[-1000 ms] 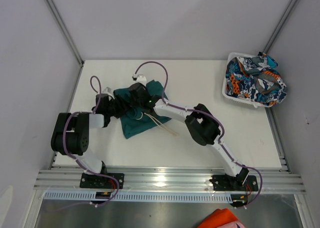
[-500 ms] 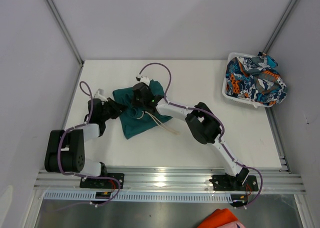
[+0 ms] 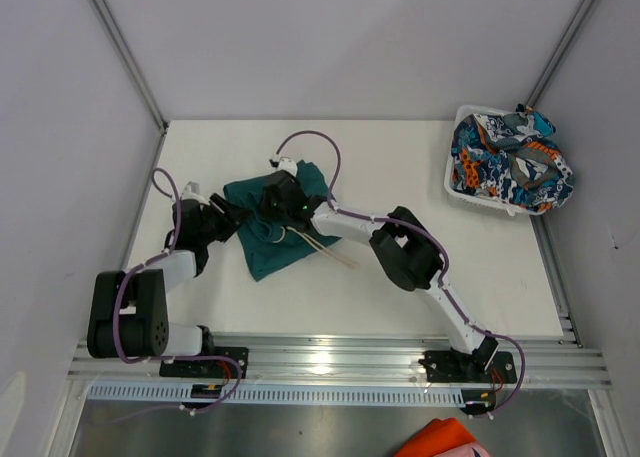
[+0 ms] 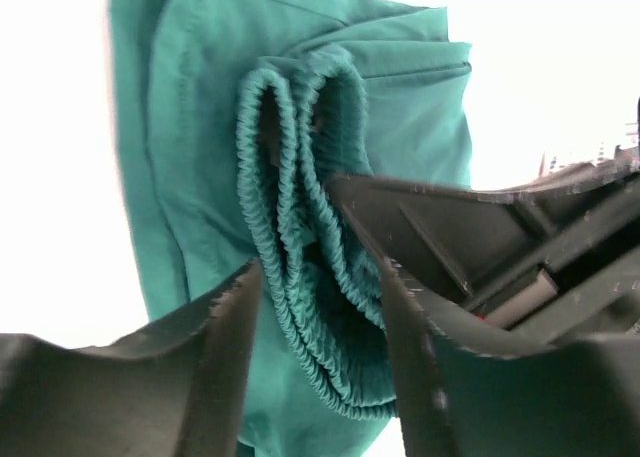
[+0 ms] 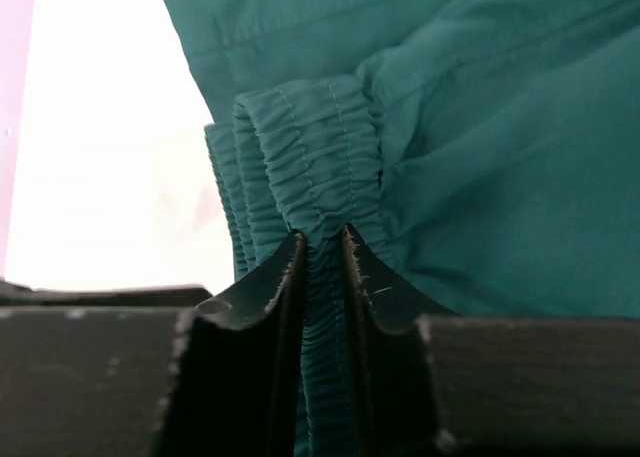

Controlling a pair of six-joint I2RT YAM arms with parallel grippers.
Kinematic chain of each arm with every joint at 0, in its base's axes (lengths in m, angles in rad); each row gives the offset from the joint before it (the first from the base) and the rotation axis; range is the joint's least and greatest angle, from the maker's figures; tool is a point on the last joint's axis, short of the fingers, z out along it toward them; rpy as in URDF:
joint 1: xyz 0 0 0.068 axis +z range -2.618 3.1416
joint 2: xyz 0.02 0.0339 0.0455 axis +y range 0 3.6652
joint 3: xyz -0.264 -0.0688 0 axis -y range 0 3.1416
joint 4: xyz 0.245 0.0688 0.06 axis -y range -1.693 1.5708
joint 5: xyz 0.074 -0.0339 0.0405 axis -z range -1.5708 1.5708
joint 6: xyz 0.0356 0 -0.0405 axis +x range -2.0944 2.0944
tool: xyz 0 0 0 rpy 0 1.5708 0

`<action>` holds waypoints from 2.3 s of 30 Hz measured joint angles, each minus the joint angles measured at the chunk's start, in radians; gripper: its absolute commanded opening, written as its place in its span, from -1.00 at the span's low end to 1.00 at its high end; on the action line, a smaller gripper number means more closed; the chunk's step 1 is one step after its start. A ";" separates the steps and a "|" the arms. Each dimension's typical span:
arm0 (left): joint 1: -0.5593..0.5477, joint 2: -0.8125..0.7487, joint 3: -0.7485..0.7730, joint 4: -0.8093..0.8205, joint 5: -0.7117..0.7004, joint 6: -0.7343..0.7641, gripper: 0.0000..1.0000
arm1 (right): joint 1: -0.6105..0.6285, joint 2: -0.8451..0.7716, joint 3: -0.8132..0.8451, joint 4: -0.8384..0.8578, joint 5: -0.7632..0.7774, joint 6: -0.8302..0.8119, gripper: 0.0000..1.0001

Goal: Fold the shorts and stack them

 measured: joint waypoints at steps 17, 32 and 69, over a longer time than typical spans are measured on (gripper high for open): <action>0.034 -0.068 -0.009 -0.079 -0.018 -0.004 0.51 | -0.023 -0.283 -0.299 0.130 -0.116 0.049 -0.17; -0.046 -0.097 -0.053 -0.065 -0.023 -0.004 0.93 | -0.114 -0.340 -0.389 0.133 -0.209 0.055 -0.99; -0.118 0.085 -0.050 0.053 -0.066 -0.053 -0.32 | -0.068 -0.312 -0.525 0.161 -0.320 0.063 -1.00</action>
